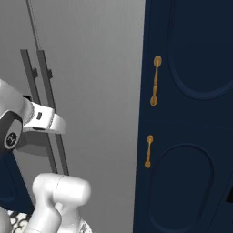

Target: Take the strawberry from the fridge and place it on top of the pancake, located on the dining counter.

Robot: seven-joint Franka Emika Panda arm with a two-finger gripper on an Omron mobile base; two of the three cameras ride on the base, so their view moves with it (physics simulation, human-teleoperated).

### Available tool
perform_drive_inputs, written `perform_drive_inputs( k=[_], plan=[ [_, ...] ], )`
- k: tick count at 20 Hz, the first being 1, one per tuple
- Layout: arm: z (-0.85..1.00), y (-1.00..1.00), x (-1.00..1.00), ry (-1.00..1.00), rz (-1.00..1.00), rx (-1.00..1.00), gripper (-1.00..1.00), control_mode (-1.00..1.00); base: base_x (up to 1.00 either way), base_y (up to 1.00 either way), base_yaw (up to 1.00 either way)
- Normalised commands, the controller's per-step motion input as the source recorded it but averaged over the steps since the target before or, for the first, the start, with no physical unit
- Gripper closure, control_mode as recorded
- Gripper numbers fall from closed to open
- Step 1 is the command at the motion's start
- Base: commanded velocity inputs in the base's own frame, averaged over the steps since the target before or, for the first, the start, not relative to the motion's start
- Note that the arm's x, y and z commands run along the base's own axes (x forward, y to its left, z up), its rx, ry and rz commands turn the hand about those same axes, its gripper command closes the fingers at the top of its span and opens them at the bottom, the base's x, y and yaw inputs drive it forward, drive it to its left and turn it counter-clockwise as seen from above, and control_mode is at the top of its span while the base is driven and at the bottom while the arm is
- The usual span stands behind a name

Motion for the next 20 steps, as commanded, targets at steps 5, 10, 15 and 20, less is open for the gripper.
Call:
perform_drive_inputs(
  k=[5,10,15,20],
  plan=[
    [0.05,0.00,-0.25,0.00,0.00,0.01,-1.00,1.00,-0.43,0.14,0.00],
    [0.00,0.00,0.00,0.00,0.00,0.00,-1.00,1.00,-0.16,0.70,0.00],
    [0.00,0.00,0.00,0.00,0.00,0.00,-1.00,1.00,-0.11,0.47,0.00],
    [0.00,0.00,0.00,0.00,0.00,0.00,-1.00,1.00,-0.44,-0.07,0.00]
  ],
)
